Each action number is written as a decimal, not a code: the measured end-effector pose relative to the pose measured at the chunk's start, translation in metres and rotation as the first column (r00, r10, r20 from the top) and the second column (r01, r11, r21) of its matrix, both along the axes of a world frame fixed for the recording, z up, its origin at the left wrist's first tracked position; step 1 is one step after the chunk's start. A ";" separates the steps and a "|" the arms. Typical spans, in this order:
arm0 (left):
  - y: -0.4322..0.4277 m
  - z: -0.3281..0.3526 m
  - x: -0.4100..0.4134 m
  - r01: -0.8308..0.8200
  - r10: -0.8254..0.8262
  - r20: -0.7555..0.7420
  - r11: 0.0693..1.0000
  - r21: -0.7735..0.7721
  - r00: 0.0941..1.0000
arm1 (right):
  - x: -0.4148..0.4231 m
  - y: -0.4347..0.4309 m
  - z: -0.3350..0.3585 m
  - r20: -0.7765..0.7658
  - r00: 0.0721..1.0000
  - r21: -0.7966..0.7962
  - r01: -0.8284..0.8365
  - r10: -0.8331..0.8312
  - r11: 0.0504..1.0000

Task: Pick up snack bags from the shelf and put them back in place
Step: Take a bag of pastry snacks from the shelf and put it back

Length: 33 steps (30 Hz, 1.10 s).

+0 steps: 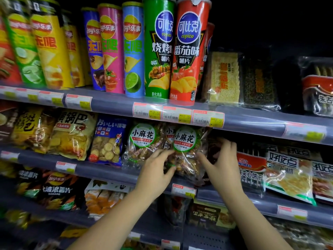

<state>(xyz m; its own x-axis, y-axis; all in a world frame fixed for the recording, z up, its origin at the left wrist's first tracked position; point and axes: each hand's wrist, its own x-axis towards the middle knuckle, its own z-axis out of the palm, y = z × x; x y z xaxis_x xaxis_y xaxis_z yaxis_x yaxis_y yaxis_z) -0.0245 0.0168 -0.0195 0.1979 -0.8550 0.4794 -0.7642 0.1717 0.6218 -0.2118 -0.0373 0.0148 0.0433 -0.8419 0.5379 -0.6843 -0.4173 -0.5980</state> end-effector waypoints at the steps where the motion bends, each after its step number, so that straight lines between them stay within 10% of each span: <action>1: 0.005 0.002 0.005 0.003 -0.004 -0.011 1.000 -0.009 1.000 | -0.002 0.008 0.002 0.030 1.000 -0.005 -0.001 0.001 1.000; 11: 0.001 0.010 0.094 -0.292 0.292 -0.050 0.956 0.007 0.955 | 0.108 0.058 -0.011 -0.070 0.950 0.030 -0.303 0.304 0.953; 18: -0.022 0.010 0.123 -0.158 0.169 -0.114 0.982 0.101 0.979 | 0.171 0.017 -0.001 0.114 0.990 0.323 -0.116 0.083 0.939; 33: -0.016 0.027 0.133 0.108 -0.148 -0.627 0.989 -0.102 0.765 | 0.146 0.021 0.025 0.506 0.857 0.256 -0.252 0.093 0.933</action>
